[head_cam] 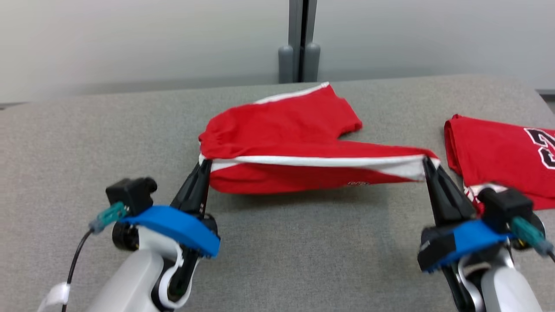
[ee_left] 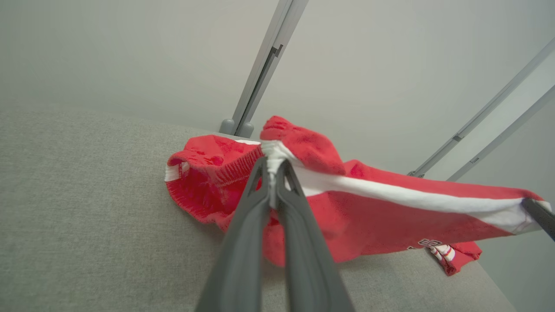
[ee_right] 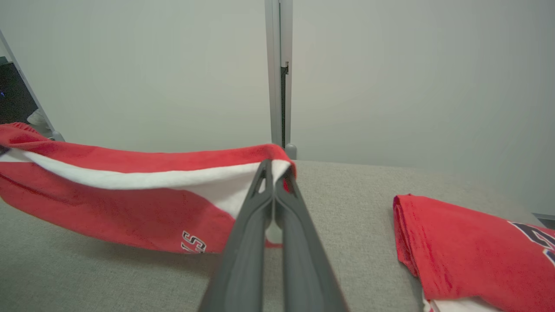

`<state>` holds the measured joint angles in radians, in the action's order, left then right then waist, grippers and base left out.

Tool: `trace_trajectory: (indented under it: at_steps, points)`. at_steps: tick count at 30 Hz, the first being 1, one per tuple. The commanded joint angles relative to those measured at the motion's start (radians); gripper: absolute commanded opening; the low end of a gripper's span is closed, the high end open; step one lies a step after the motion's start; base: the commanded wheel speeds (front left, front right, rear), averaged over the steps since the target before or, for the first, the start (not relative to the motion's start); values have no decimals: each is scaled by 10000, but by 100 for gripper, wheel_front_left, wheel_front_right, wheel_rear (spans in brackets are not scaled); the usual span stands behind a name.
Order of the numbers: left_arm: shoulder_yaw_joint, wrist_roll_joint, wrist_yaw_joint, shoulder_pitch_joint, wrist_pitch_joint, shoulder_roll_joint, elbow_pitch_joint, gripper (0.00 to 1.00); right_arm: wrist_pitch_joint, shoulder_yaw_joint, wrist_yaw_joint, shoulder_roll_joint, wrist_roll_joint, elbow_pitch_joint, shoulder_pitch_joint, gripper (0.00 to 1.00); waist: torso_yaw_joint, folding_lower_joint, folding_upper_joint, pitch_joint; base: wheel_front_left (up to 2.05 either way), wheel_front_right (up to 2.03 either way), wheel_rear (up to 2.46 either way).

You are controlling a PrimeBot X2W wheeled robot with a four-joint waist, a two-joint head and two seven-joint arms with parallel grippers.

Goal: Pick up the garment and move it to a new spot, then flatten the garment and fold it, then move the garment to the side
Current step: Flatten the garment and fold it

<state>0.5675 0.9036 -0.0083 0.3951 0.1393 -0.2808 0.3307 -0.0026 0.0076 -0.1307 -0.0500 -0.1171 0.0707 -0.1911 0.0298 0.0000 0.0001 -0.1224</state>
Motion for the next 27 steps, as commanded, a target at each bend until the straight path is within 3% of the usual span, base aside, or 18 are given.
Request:
trace_trajectory:
  at_steps: [1, 8, 14, 20, 27]
  points:
    - [-26, 13, 80, -149, 86, -79, -152, 0, -23, -34, -1, -18, -70, -202, 296, 0, 67, 0, -1, 147, 0, 0, 0]
    - [-217, 204, 951, -1996, 230, -520, -2089, 0, 606, -226, 1, -22, -507, -2792, 2594, 0, 33, 0, -1, 987, 0, 0, 0]
    - [-237, 382, 1822, -3106, -114, -741, -3453, 0, 1369, -448, 2, -20, -357, -4359, 3599, 0, -77, 0, -1, 788, 0, 0, 0]
    - [-268, 530, 2171, -2987, -165, -385, -3156, 0, 1601, -626, 4, -21, 11, -3363, 2541, 0, -424, 0, -1, -14, 0, 0, 0]
    - [-333, 644, 2479, -1858, -308, 346, -1786, 0, 1627, -711, 7, -31, 577, -838, -101, 0, -947, 0, -1, -971, 0, 0, 0]
